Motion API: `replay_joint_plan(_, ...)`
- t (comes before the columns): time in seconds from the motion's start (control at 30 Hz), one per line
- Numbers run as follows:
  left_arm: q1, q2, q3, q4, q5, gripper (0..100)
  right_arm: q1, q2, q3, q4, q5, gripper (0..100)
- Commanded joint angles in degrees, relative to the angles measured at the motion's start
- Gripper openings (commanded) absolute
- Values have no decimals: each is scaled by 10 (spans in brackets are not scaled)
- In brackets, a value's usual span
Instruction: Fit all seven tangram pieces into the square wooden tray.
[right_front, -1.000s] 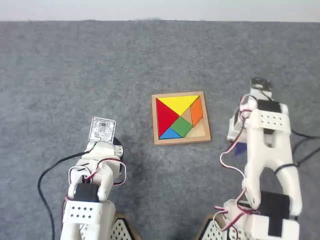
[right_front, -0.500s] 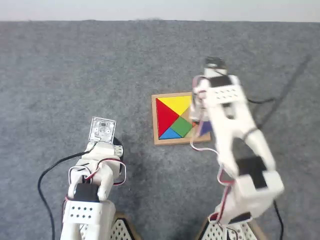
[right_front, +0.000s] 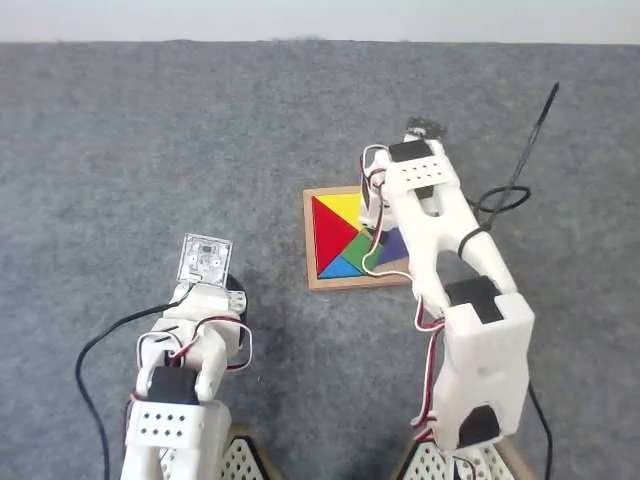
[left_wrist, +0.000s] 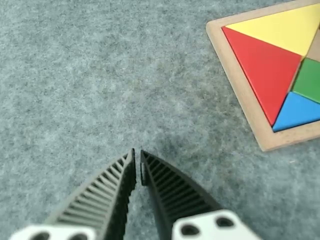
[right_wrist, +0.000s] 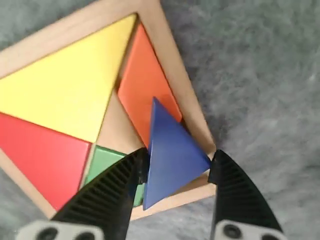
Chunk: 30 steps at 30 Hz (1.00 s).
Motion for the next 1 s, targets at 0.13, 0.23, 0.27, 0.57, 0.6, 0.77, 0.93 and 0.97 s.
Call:
replay_joint_plan(0.13,-3,-7,-5,4,4,15,-45,-10,-31,-6,-76,195)
replay_joint_plan(0.23,-3,-7,-5,4,4,15,-45,-11,-30,11,-82,199)
replay_joint_plan(0.27,-3,-7,-5,4,4,15,-43,-11,-30,19,-86,210)
replay_joint_plan(0.57,-3,-7,-5,4,4,15,-15,-8,-27,39,-91,224)
replay_joint_plan(0.6,-3,-7,-5,4,4,15,-15,-10,-27,39,-91,224)
replay_joint_plan(0.77,-3,-7,-5,4,4,15,-1,-12,-29,39,-88,224)
replay_joint_plan(0.93,-3,-7,-5,4,4,15,7,-12,-30,57,-88,223)
replay_joint_plan(0.97,-3,-7,-5,4,4,15,10,-12,-28,58,-87,222)
